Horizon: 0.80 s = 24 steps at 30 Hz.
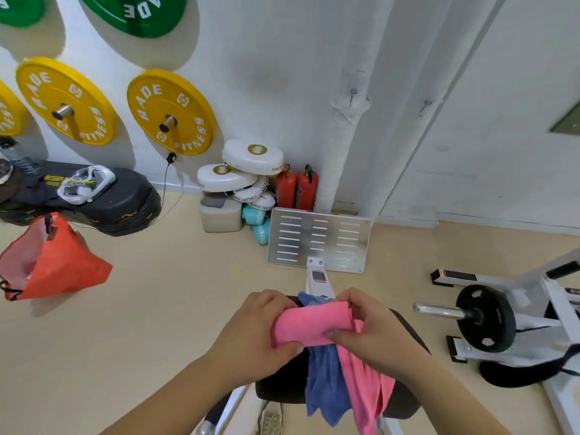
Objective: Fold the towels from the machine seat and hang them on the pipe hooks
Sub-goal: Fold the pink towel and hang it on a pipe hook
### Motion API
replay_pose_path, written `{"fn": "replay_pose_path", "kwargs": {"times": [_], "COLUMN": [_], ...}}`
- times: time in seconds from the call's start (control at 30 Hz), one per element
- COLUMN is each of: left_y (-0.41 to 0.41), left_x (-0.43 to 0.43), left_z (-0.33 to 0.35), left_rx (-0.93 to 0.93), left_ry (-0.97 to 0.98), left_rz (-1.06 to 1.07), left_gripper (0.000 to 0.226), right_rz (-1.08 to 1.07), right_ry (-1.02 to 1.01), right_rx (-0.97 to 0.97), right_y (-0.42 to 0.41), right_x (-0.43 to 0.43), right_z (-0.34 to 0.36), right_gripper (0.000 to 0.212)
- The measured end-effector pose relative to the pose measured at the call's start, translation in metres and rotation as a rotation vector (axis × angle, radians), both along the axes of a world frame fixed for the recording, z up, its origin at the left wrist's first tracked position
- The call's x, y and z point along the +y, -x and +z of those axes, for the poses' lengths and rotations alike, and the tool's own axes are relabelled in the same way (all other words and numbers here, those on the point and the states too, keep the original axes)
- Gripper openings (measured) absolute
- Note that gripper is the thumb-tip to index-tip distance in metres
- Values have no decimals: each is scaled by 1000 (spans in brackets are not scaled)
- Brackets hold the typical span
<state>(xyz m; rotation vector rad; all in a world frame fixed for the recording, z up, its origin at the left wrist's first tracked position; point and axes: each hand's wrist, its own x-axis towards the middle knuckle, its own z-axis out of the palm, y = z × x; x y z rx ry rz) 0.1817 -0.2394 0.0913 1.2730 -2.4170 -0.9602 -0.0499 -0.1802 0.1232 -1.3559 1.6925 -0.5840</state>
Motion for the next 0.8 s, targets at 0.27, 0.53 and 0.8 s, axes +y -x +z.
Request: {"fn": "replay_pose_path", "kwargs": {"times": [0.27, 0.53, 0.8], "left_y": [-8, -42, -154], "left_x": [14, -4, -112], "left_z": [31, 57, 66], "left_rx": [369, 503, 568], "left_ry": [-471, -570, -531], "left_rz": [303, 266, 307], "left_gripper": [47, 38, 33], "right_rz": [-376, -333, -426], "right_ry": [-8, 19, 131], "right_rx": [-398, -515, -456], "right_y": [-4, -36, -147], "right_x": [48, 38, -78], "right_z": [0, 29, 29], "right_gripper": [41, 35, 31]}}
